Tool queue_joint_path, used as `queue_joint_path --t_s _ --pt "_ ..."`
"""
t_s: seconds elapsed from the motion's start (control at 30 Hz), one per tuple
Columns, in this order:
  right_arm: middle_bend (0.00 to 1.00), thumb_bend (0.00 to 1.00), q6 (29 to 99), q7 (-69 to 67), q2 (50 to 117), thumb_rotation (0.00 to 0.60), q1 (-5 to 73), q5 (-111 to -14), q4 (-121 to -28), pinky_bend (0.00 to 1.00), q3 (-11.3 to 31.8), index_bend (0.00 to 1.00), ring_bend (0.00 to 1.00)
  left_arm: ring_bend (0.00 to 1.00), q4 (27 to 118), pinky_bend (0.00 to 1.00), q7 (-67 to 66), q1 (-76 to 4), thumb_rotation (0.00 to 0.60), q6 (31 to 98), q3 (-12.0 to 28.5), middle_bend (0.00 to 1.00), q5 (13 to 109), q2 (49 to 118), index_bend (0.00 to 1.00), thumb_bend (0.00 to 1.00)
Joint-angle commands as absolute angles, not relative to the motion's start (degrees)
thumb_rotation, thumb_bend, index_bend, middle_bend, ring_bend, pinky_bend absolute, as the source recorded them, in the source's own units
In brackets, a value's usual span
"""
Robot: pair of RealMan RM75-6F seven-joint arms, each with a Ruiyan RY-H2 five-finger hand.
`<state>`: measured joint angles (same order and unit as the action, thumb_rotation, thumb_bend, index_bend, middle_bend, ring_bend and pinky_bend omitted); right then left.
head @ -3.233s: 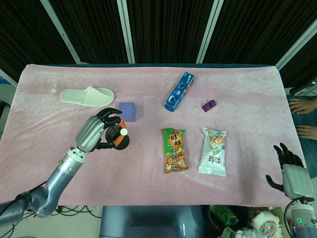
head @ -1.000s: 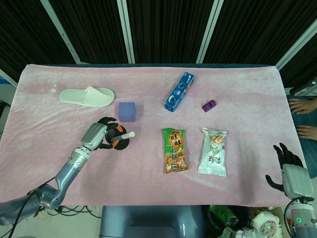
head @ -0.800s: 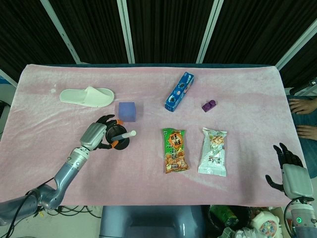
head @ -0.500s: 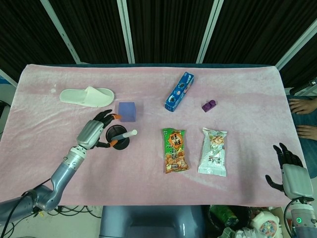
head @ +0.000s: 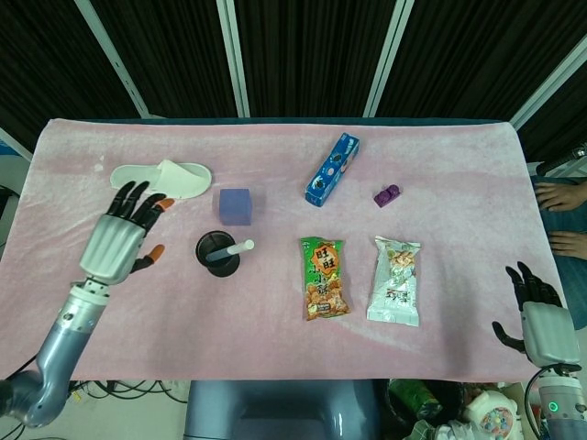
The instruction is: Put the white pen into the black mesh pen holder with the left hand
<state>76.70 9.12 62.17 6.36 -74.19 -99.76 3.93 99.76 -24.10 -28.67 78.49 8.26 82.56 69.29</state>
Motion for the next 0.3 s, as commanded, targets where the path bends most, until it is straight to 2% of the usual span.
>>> queue_joint_path --t_s 0.03,0.17,0.3 --pt "0.0 0.19 78.2 10.4 62.6 0.6 6.5 -76.4 -98.6 0.13 3.8 0.0 0.1 0.03 105.8 0.06 -25.7 -18.9 0.6 86.9 4.2 0.18 80.1 62.7 0.18 0.22" --pt "0.0 0.19 80.7 11.0 63.2 0.6 6.3 -79.9 -96.7 0.13 3.7 0.0 0.1 0.0 103.7 0.03 -20.3 -13.6 0.6 89.4 1.9 0.15 77.9 61.3 0.17 0.21" --pt "0.0 0.18 84.2 10.7 64.7 0.6 6.2 -84.4 -94.1 0.13 3.7 0.0 0.1 0.0 96.5 0.0 -10.4 -10.3 0.6 90.5 0.6 0.14 79.2 62.3 0.17 0.21"
